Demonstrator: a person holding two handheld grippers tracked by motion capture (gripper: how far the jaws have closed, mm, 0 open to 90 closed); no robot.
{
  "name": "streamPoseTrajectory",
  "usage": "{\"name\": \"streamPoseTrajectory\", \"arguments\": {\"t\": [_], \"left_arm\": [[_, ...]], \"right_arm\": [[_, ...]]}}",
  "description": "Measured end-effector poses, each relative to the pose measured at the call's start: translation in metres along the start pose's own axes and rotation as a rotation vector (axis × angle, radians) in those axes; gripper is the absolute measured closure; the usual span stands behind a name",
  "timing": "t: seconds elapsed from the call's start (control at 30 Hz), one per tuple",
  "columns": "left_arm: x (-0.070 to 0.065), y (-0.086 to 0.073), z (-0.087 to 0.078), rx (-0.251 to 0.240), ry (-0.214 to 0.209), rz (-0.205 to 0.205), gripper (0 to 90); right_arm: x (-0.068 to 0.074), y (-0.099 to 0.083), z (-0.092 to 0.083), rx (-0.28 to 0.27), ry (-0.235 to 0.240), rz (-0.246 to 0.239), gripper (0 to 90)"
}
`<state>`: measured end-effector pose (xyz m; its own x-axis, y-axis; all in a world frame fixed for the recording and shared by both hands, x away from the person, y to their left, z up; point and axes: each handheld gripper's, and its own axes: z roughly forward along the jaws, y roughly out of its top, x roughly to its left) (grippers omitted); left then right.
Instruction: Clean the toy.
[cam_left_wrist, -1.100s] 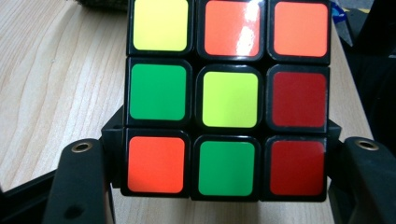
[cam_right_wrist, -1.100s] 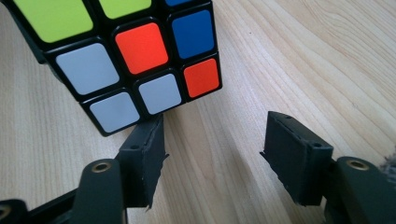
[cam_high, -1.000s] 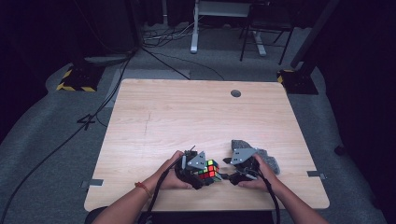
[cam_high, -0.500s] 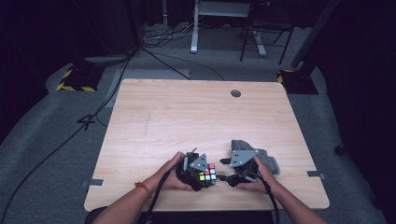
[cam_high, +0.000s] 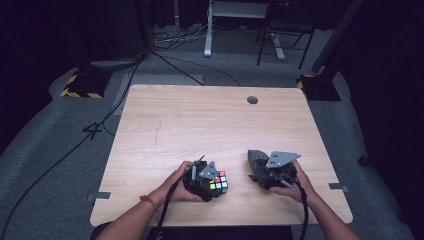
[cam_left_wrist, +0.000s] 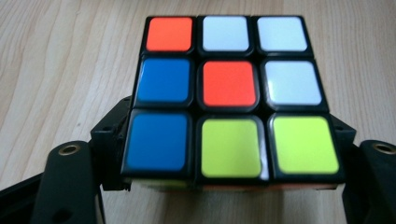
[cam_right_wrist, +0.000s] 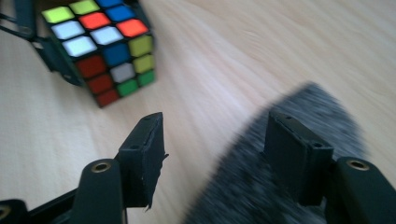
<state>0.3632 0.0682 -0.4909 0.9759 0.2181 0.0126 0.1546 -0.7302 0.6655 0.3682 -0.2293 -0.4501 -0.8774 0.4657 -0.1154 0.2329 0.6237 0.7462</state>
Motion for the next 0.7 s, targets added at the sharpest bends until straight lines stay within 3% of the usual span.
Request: {"name": "streamPoseTrajectory", "arguments": {"t": [0.17, 0.3, 0.4, 0.57, 0.7], "left_arm": [[0.0, -0.006, -0.003, 0.023, 0.004, -0.015, 23.5], [0.0, -0.007, -0.005, 0.038, 0.012, -0.023, 23.4], [-0.001, -0.008, -0.007, 0.043, 0.008, -0.013, 31.5], [0.0, -0.01, -0.01, 0.047, 0.016, -0.036, 32.8], [-0.003, -0.011, -0.01, 0.039, 0.016, -0.043, 33.0]], "right_arm": [[-0.019, -0.019, -0.016, 0.057, -0.116, 0.034, 38.5], [-0.029, -0.033, -0.017, 0.084, -0.131, 0.086, 38.5], [-0.03, -0.037, -0.011, 0.118, -0.112, 0.078, 39.5], [-0.029, -0.042, 0.001, 0.157, -0.078, 0.074, 53.6], [-0.028, -0.041, 0.004, 0.17, -0.073, 0.063, 58.6]]}}
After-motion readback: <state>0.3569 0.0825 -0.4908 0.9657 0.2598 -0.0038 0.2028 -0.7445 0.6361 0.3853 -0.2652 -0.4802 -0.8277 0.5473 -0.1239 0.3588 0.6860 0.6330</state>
